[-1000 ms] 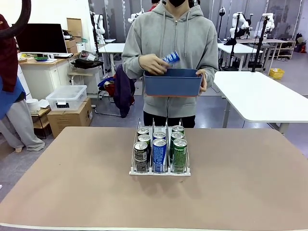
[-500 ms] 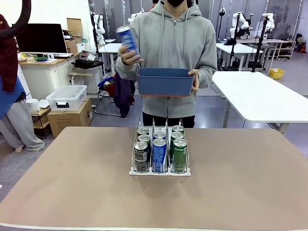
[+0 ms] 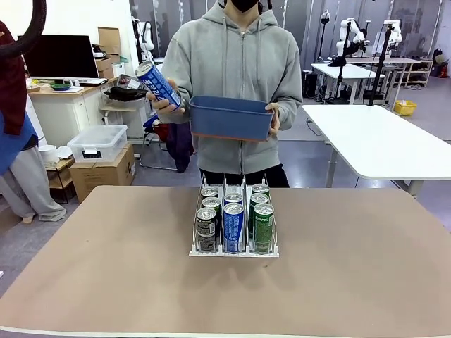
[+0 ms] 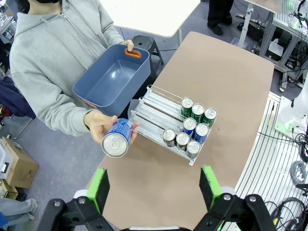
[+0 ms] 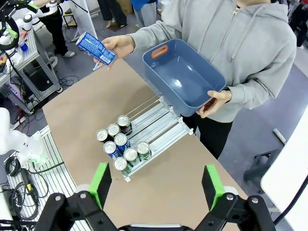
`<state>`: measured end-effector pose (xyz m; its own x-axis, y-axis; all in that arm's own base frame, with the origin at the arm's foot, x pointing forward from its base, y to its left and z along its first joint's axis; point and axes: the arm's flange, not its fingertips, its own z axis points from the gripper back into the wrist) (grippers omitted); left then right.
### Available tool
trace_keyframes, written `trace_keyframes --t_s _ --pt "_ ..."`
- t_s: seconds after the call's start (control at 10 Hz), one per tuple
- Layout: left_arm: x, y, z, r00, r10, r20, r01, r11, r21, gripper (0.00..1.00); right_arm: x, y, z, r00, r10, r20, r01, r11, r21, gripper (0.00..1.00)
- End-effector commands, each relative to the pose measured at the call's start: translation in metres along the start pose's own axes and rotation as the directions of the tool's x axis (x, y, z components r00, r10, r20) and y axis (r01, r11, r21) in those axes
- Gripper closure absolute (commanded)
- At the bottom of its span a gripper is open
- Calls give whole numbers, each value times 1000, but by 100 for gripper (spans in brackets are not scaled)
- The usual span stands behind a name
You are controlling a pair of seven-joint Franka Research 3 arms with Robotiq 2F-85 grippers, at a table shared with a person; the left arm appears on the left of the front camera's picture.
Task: Fill the beverage cans into the dispenser.
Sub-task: Pick up the Ionic drink handed by the human.
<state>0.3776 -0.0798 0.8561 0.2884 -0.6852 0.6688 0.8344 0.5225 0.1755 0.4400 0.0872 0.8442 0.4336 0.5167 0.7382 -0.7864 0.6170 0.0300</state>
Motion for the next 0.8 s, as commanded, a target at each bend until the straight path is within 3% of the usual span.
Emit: trace_keyframes --t_s 0.0,0.7 --pt "-3 -1 0 1000 -1 4 1 1000 1 0 -2 2 1 1000 7 -6 -7 1000 -1 0" --pt "-3 -1 0 1000 -1 4 1 1000 1 0 -2 2 1 1000 7 -6 -7 1000 -1 0"
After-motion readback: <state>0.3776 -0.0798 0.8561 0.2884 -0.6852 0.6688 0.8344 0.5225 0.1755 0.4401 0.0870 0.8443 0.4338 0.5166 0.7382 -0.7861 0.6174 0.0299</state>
